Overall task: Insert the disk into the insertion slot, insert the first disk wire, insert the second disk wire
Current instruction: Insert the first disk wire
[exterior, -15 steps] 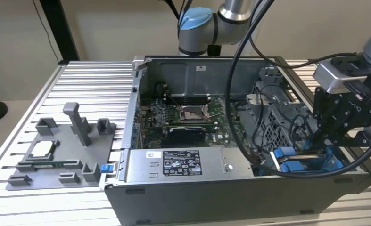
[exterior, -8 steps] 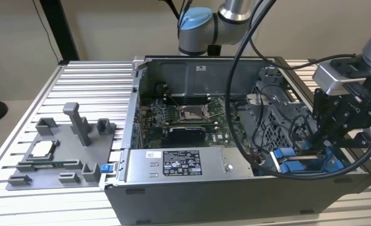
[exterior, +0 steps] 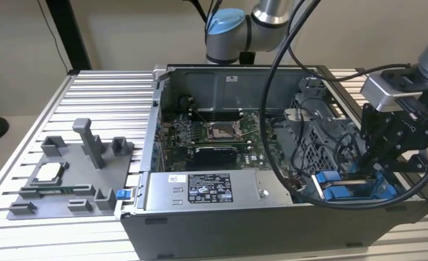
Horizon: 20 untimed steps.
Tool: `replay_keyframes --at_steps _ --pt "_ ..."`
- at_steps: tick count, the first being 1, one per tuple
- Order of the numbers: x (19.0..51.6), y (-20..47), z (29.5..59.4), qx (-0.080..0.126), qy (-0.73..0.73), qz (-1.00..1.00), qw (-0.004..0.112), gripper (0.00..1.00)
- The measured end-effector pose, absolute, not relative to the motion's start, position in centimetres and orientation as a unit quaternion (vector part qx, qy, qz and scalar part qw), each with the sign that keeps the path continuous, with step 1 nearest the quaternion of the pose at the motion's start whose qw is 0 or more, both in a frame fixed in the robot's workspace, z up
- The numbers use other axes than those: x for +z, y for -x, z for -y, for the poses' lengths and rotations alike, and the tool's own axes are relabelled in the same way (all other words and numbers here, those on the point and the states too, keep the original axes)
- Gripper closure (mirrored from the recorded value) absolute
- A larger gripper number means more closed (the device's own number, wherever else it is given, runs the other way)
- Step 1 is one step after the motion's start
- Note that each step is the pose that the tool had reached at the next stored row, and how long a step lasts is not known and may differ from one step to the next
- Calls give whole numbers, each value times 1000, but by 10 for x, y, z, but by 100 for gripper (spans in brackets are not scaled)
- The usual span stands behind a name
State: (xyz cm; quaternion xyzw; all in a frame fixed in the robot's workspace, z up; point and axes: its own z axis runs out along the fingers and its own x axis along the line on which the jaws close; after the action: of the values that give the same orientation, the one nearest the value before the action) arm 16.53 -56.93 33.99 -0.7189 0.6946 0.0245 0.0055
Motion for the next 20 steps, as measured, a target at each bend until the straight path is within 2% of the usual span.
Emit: replay_keyframes --at_steps 12,13,20 --pt "330 -165 570 26 719 -695 7 100" --pt "330 -165 570 26 719 -695 7 0" --pt "349 -165 570 27 719 -695 8 0"
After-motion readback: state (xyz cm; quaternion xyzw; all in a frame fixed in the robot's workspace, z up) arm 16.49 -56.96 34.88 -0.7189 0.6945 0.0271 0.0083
